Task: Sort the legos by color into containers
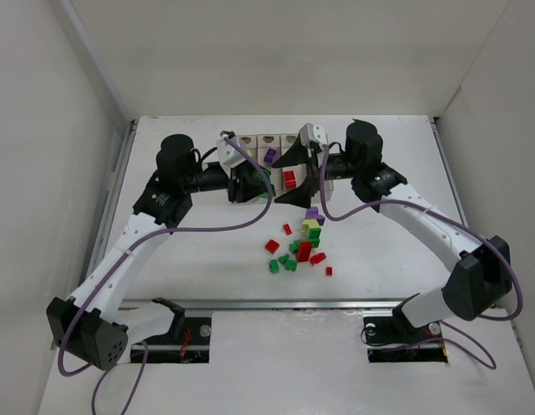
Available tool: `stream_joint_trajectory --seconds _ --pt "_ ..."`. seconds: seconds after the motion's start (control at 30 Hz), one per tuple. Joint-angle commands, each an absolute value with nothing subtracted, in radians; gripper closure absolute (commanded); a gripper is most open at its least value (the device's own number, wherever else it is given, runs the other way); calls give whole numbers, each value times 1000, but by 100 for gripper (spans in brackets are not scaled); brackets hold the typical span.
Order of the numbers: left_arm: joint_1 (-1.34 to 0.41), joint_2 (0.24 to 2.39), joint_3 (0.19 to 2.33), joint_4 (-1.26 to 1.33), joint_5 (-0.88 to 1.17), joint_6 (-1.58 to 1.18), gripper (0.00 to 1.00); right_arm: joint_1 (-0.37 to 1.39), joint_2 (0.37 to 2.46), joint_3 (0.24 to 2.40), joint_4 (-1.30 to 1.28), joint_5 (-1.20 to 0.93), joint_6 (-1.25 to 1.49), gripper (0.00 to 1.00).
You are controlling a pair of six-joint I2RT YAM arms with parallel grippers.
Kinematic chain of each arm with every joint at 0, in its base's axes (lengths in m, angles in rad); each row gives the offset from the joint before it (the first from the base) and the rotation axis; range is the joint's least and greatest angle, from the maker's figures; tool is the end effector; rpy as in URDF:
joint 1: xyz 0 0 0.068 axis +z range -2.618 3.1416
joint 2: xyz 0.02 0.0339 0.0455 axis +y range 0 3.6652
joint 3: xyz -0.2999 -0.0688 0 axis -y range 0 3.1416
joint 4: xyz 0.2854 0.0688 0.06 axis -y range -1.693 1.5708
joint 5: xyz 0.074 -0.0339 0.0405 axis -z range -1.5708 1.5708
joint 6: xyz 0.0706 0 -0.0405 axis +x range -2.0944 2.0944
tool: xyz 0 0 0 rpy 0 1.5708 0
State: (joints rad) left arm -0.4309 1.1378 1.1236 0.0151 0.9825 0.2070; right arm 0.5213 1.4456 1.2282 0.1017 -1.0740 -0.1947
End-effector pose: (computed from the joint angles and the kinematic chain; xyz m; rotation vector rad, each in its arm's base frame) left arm 0.2422 -0.1760 0.4418 1.1962 1.1374 -0.9363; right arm 0.2996 0.2436 0.3957 -1.3134 1.1643 1.1354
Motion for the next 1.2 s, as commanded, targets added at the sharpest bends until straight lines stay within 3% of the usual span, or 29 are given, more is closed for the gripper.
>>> stream_joint_trajectory --seconds 0.0,0.23,0.37,0.47,0.57,0.6,0.63,0.67,1.17 --pt "-434 1126 1158 98 1037 166 100 555 1460 1284 140 -1106 -213 0" --pt "-454 1117 1149 130 1037 135 100 580 1528 1324 140 -1106 -158 3" --pt "-463 1108 1140 130 1037 135 100 589 1537 1333 140 -1106 -149 12" --pt "-463 1108 1140 130 1037 135 100 589 1546 1333 140 -1106 -140 25" --pt "-463 1098 1131 118 1037 144 100 589 1546 1342 140 -1124 -129 52" --pt "-463 1098 1121 118 1028 144 100 589 1546 1342 140 -1124 -129 65" --pt "-463 1098 1121 109 1028 144 100 589 1546 1342 140 -1124 -129 92" --pt "-463 1089 1121 109 1019 144 100 589 1546 1342 140 -1112 -129 100" --pt "-472 1098 1131 169 795 132 100 578 1744 1285 51 -945 -98 100"
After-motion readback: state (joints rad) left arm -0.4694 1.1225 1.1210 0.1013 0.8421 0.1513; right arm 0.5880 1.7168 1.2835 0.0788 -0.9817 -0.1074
